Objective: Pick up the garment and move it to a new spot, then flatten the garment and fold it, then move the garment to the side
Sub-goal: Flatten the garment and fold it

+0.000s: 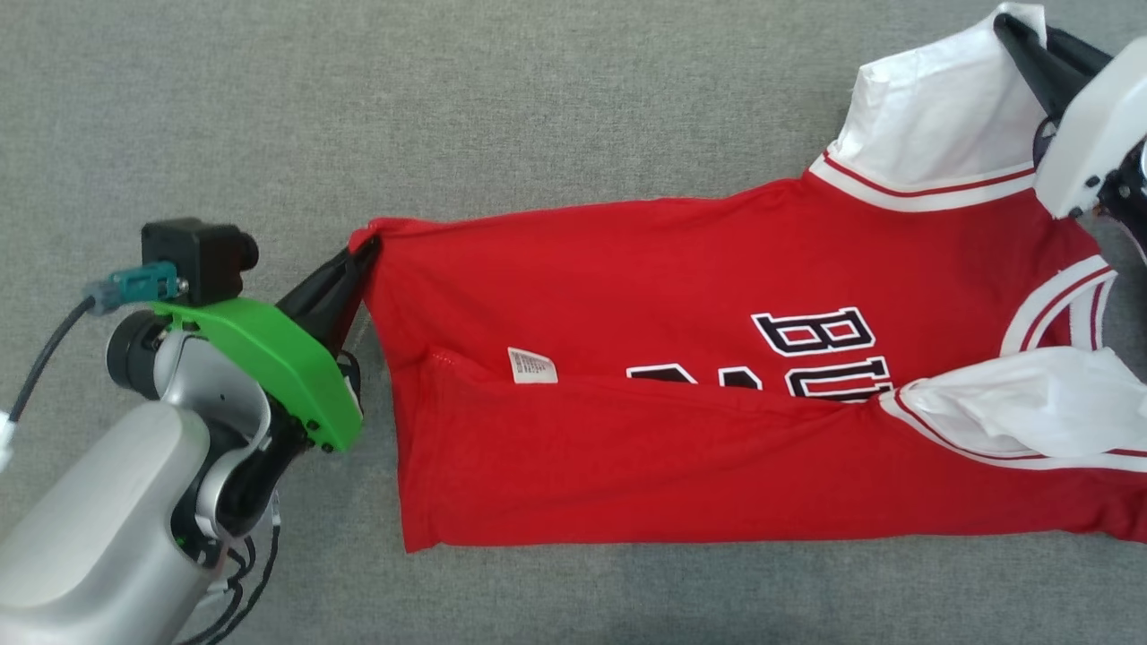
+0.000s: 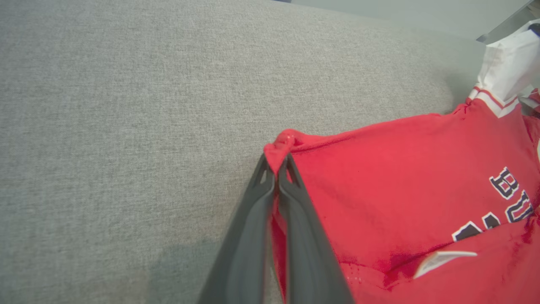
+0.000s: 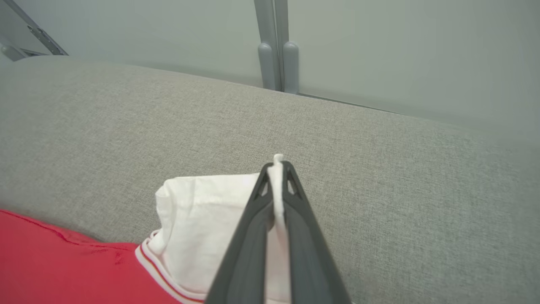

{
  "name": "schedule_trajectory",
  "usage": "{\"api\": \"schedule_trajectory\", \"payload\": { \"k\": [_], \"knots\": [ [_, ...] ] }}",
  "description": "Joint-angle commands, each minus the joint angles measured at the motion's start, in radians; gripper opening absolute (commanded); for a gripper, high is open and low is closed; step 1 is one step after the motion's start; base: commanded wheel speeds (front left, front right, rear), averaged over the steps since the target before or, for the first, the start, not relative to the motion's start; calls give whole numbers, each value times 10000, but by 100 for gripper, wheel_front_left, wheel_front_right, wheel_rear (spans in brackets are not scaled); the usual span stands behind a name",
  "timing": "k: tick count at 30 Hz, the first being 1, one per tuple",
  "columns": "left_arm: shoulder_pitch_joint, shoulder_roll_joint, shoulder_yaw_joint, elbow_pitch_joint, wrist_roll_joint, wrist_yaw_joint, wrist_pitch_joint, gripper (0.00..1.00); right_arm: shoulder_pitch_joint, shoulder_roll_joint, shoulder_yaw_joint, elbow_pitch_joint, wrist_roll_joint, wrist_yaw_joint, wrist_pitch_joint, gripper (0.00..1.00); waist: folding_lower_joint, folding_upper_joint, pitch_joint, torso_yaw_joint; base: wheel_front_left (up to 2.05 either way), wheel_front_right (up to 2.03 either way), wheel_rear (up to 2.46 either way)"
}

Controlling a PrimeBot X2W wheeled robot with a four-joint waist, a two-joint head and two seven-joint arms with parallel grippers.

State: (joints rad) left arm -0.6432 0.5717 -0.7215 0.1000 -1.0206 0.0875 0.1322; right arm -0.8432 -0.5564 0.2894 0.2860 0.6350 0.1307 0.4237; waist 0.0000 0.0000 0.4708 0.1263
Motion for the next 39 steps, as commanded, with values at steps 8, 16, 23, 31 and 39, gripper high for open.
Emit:
{"api": "schedule_trajectory", "payload": {
  "k": [8,16,23,31,39],
  "knots": [
    [2454,942,81,-2164,8,1152,-795,0,4525,-251,-1946,-3112,556,-3,-131,0,0,0,-1535,-946,0,0,0],
    [3805,1051,-237,-3175,219,1980,-1162,0,7980,1287,-3385,-5265,285,-1,147,0,0,0,-1888,-1282,0,0,0],
    [4620,1017,-62,-3053,-180,2236,-1568,0,8362,1857,-3030,-4636,-154,-3,20,0,0,0,-1941,-1584,0,0,0],
    [4892,1039,232,-2717,-350,2310,-1883,0,7947,1494,-2780,-3823,-281,-1,-238,0,0,0,-2191,-1520,0,0,0],
    [5021,891,-64,-2424,-611,2019,-1601,0,8335,1222,-2752,-3831,40,-3,242,0,0,0,-2388,-1467,0,0,0]
  ]
}}
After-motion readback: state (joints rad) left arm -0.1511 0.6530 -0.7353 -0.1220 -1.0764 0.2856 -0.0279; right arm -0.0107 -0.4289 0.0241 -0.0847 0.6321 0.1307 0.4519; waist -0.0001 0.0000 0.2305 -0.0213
